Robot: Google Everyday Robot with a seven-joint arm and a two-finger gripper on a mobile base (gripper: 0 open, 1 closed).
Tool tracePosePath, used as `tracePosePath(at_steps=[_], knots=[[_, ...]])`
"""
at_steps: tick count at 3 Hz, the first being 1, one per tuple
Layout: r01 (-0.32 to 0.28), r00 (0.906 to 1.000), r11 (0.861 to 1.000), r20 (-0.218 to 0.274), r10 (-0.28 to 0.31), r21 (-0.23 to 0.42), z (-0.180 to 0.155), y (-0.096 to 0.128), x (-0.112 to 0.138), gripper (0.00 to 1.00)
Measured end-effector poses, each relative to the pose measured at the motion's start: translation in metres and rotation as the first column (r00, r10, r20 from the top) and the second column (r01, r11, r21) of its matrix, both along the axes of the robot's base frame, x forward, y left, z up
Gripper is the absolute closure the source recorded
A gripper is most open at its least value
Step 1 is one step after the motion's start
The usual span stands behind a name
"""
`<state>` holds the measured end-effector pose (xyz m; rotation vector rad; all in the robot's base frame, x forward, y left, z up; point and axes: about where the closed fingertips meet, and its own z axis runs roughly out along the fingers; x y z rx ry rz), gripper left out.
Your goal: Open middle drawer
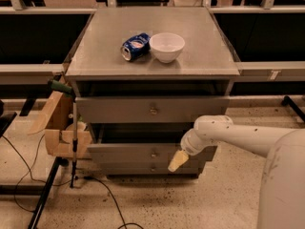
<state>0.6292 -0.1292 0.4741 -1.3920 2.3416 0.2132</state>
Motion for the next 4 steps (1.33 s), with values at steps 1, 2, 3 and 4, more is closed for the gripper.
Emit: tracePosePath(at_steps=[1,2,3,4], knots=[[0.004,0.9984,1.0,-0.056,-0.003,0.024,-0.023,-0.002,0.015,0.0],[0.014,0.9945,0.999,-0.105,-0.009,0.051,-0.045,-0.005,0.02,0.0],[0.012,0.991,0.998,-0.134,-0.003,0.068,-0.053,-0.005,0.019,0.08],[0.012,0.991,0.998,-0.134,-0.003,0.069,-0.05,-0.005,0.019,0.3]])
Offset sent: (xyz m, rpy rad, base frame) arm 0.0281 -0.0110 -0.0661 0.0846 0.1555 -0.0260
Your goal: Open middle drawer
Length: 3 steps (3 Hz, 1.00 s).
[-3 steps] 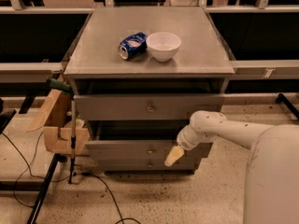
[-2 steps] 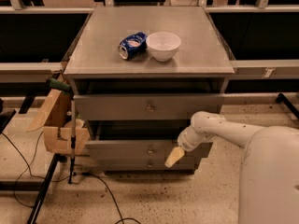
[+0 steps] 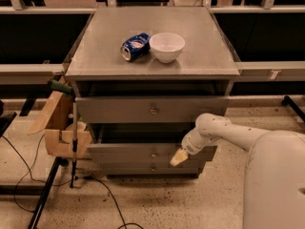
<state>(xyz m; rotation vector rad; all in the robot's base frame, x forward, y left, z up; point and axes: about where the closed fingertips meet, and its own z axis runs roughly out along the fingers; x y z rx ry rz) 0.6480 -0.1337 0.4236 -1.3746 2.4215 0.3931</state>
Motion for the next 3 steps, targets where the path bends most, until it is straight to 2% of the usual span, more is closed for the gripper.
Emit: tracePosePath(at_steps=[1,2,3], knots=[[0.003,1.0,1.0,-0.004,-0.003,0.005,0.0025,-0.0014,-0.0014,0.54],[0.003,1.0,1.0,-0.004,-0.003,0.005,0.008,-0.0013,0.0025,0.84],[0.003,1.0,1.0,-0.004,-0.002,0.005,0.008,-0.0013,0.0024,0.94]])
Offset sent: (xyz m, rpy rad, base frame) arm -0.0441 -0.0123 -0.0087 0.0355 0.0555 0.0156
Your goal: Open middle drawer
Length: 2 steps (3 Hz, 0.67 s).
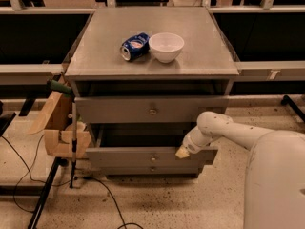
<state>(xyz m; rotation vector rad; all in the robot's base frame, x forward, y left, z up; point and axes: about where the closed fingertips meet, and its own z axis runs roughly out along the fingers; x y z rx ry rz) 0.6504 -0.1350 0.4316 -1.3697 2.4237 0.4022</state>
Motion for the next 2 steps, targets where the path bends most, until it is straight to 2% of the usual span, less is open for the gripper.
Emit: tracePosePath(at_steps=[1,2], knots=[[-0.027,0.9994,1.0,-0.023,0.027,0.001,-0.0023,0.0013,-0.0128,0.75],[-0.032,0.9991,1.0,-0.027,0.032,0.001,-0.002,0.0014,-0.0156,0.45]])
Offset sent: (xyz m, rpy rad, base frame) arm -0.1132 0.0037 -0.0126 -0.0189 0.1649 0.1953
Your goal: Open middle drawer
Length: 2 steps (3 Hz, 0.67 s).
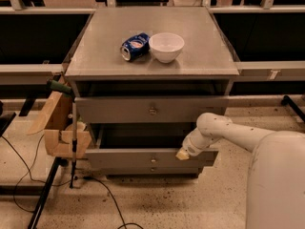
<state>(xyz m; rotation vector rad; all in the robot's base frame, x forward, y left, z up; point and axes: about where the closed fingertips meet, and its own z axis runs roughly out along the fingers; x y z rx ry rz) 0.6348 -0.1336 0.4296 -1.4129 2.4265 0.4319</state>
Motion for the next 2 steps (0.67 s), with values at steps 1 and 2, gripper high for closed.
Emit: tracePosePath(at_steps=[1,2], knots=[[-0.009,0.9999,1.0,-0.007,0.009,-0.001,0.0,0.0,-0.002,0.2],[-0.075,0.996,0.997,-0.049,0.075,-0.004,0.002,0.002,-0.034,0.0]])
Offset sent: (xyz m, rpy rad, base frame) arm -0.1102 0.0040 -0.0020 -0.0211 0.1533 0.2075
